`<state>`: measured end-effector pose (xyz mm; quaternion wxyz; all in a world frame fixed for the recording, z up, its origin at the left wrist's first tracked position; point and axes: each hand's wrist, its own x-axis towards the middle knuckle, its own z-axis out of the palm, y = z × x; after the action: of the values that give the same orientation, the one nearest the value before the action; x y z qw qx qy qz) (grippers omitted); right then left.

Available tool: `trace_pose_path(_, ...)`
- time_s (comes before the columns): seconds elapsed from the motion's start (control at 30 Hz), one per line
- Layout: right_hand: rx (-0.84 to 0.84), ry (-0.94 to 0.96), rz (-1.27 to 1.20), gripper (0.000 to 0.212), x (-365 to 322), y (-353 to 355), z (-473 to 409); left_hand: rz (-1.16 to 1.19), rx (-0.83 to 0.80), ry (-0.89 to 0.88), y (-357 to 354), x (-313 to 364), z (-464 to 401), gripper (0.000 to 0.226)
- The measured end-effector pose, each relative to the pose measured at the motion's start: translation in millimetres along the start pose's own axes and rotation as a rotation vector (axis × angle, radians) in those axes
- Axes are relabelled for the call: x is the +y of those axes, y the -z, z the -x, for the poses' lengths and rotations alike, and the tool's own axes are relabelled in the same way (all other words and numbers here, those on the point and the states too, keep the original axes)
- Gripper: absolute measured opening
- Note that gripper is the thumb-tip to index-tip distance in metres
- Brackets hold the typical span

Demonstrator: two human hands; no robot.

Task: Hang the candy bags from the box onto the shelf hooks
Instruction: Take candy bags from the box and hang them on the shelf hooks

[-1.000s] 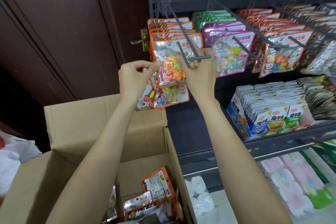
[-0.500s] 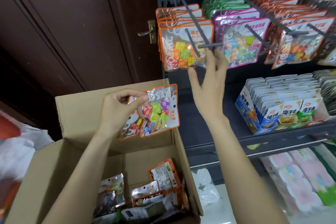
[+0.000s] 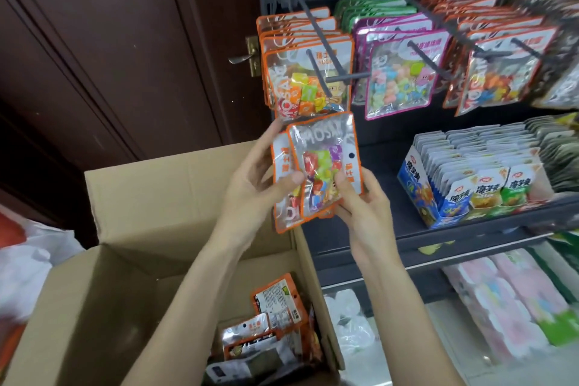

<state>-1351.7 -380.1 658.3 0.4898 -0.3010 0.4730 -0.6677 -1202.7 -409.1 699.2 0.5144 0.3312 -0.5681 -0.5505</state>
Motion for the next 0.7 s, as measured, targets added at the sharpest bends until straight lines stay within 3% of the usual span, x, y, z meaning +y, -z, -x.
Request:
trace_pose_path(0.07,0.045,0.029,-0.005,0.033,-5,1,1,-0.074,-0.033,-0.098,-6,-4,5,0.065)
trace_pose_path(0.2,0.084,0.171,0.103,0.021,-13,3,1,-0.159,0.130,-0.176,-6,-12,6,0.060)
trace_pose_path(0.3,0.090,0.354,0.241,0.038,-23,17,-3,-0.290,0.192,-0.197,3,-11,4,0.045)
trace_pose_path(0.47,-0.125,0.544,0.369,0.056,-53,26,-5,-0.549,0.333,-0.169,26,-2,-10,0.029)
trace_pose_path(0.6,-0.182,0.627,0.403,0.059,-68,6,-16,-0.519,0.322,-0.132,21,10,-10,0.027)
trace_pose_path(0.7,-0.152,0.627,0.360,0.058,-68,-6,-22,-0.333,0.320,-0.090,6,19,-4,0.014)
